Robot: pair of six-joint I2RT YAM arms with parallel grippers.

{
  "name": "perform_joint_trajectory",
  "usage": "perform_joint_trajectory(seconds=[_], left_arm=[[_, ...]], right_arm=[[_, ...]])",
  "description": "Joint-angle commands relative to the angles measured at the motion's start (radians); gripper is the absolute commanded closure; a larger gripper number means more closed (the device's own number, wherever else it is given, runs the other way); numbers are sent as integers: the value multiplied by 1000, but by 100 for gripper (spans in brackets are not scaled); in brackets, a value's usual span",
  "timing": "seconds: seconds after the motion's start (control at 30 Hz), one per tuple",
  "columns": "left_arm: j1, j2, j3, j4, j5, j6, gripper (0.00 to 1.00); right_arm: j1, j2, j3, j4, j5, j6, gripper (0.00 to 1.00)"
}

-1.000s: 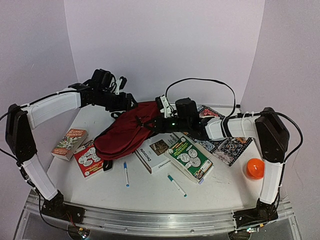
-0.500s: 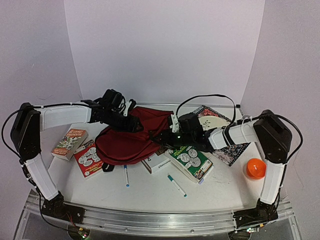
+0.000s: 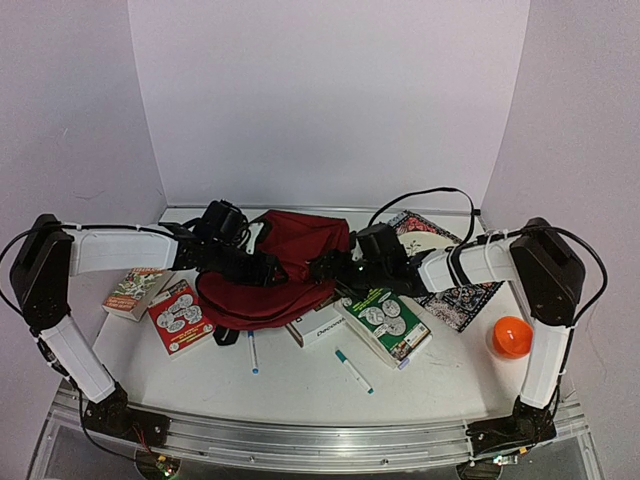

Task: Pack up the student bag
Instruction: Place the student bag at the center of the board, then pick up the student bag from the center of the board.

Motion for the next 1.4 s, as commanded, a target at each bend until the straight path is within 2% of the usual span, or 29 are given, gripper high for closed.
perform_joint_trajectory(seconds=[0.0,0.23,0.4,0.53,0.63,0.8,1.0,1.2,1.27,1.37], left_arm=[[-8,-59,-41,67,-10,-16,30],[-12,-75,-67,81,-16,-30,30],[-13,-82,-69,88,-14,-28,31],[-13,-86,-70,90,-12,-26,31],[-15,-91,-75,91,-13,-27,31],[-16,-111,-81,93,-25,-31,31],[-15,-135,-47,92,-57,-24,31],[-15,-112,47,66,-88,12,31],[-15,-95,94,42,-101,33,31],[-15,-64,170,-3,-123,62,32]], right_arm=[[-30,12,102,-114,109,-18,12],[-38,93,179,-191,113,-92,5],[-42,155,202,-212,119,-119,5],[-46,193,221,-214,129,-155,11],[-48,219,240,-214,123,-186,19],[-52,227,253,-206,79,-229,42],[-51,129,221,-98,-16,-302,65],[-50,39,210,12,-98,-356,96],[-49,16,207,51,-119,-367,100],[-47,-13,208,99,-144,-383,100]])
